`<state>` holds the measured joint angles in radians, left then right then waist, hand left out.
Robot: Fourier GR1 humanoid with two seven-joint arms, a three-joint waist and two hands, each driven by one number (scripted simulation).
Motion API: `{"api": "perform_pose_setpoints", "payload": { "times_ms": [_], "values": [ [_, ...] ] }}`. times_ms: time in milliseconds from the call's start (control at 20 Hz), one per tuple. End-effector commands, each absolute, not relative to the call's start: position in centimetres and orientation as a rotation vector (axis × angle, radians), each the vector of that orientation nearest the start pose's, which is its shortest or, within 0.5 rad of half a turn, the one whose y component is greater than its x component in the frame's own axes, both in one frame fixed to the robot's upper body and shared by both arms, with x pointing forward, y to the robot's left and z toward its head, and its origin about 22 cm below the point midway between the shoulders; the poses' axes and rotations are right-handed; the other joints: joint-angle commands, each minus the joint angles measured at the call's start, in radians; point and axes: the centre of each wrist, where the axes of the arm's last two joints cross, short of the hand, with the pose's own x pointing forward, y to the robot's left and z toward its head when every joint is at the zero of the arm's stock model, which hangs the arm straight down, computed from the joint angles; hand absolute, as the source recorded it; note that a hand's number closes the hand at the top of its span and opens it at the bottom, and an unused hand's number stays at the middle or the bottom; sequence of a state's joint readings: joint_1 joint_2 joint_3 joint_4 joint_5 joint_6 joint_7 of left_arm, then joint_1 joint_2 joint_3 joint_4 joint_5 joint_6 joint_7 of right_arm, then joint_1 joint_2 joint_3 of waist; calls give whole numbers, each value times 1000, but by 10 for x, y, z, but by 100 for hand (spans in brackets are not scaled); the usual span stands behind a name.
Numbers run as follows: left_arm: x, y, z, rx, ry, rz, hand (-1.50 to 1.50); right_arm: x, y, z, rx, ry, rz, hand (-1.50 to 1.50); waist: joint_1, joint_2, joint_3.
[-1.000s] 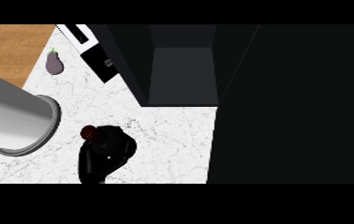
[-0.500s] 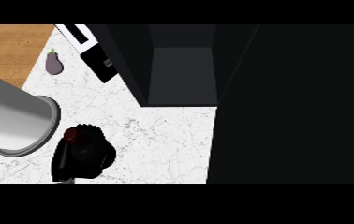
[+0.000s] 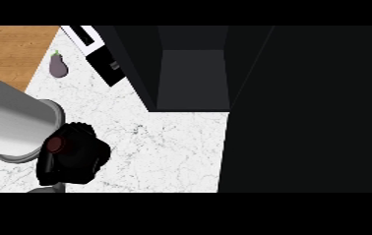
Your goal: Pick up the wine, place it into the cabinet and close the cabinet
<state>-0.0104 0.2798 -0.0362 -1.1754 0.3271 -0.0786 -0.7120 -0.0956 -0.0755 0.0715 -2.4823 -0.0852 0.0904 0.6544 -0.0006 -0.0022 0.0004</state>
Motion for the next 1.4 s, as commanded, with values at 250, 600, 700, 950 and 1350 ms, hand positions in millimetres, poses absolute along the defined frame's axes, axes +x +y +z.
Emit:
{"api": "perform_pose_setpoints", "payload": {
  "times_ms": [250, 600, 700, 950, 1350],
  "values": [
    [230, 277, -6, -227, -1938, 72, 150, 123, -219, 220, 207, -1935, 259, -150, 1, -3, 1],
    [228, 235, 42, -231, -1917, 32, 150, 141, -219, 209, 211, -1917, 256, -150, 1, 0, 0],
    [239, 238, 43, -229, -1902, -2, 150, 122, -219, 217, 229, -1917, 251, -150, -4, 0, 0],
    [236, 190, 70, -331, -1875, -44, 150, 132, -216, 214, 227, -1908, 262, -150, -5, 0, 0],
    [236, 127, 101, -380, -1897, -23, 150, 130, -222, 213, 219, -1927, 251, -150, -5, 0, 0]
  ]
}}
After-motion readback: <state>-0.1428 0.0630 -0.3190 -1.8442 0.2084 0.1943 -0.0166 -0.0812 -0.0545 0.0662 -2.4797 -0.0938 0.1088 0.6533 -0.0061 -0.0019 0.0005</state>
